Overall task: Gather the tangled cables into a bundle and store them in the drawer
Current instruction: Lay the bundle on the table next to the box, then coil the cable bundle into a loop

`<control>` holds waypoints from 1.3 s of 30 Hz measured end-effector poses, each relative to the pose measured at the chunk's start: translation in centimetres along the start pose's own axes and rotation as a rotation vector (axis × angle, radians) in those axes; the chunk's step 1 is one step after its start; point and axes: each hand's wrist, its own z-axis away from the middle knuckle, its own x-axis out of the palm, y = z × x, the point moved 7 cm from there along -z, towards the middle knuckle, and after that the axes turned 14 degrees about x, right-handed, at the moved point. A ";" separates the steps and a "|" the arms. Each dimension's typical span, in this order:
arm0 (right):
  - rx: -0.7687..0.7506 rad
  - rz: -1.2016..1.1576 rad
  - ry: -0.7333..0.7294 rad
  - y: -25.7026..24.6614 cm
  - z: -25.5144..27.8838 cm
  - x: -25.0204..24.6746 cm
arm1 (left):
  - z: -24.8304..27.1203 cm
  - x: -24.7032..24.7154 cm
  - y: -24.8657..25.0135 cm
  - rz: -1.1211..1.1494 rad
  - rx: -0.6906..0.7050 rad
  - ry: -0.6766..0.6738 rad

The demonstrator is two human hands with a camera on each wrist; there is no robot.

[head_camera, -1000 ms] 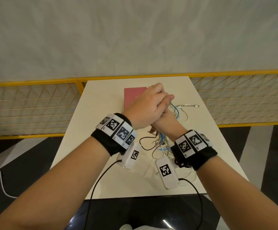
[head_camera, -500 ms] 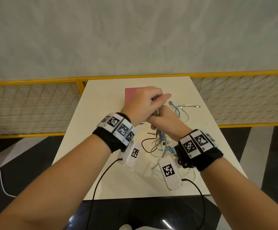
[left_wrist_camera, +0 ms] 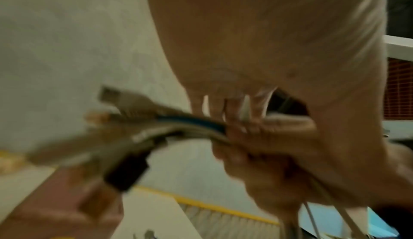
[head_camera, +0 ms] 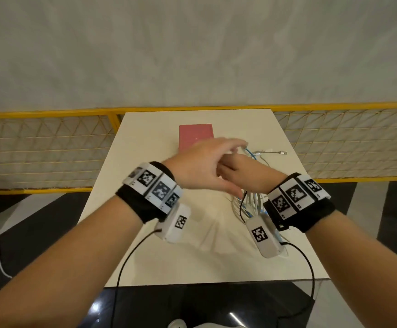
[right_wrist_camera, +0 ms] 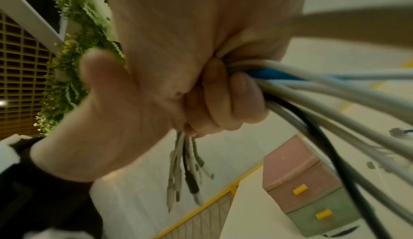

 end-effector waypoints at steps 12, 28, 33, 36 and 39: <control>0.001 -0.206 0.108 2.3 0.1 -3.4 | 1.2 -1.1 -3.0 -0.170 -0.148 0.087; 0.056 -0.716 0.255 1.8 -0.2 0.6 | 1.2 -1.2 -2.6 0.607 -0.275 0.708; 0.000 -0.626 0.174 -0.6 0.1 0.3 | 0.5 -0.9 -3.0 0.597 -0.286 0.703; -0.047 -0.566 0.147 -1.4 0.7 -0.1 | 0.5 -0.9 -3.4 0.598 -0.326 0.703; -0.048 -0.532 0.196 -1.8 0.6 0.0 | 0.4 -1.0 -4.1 0.500 -0.376 0.689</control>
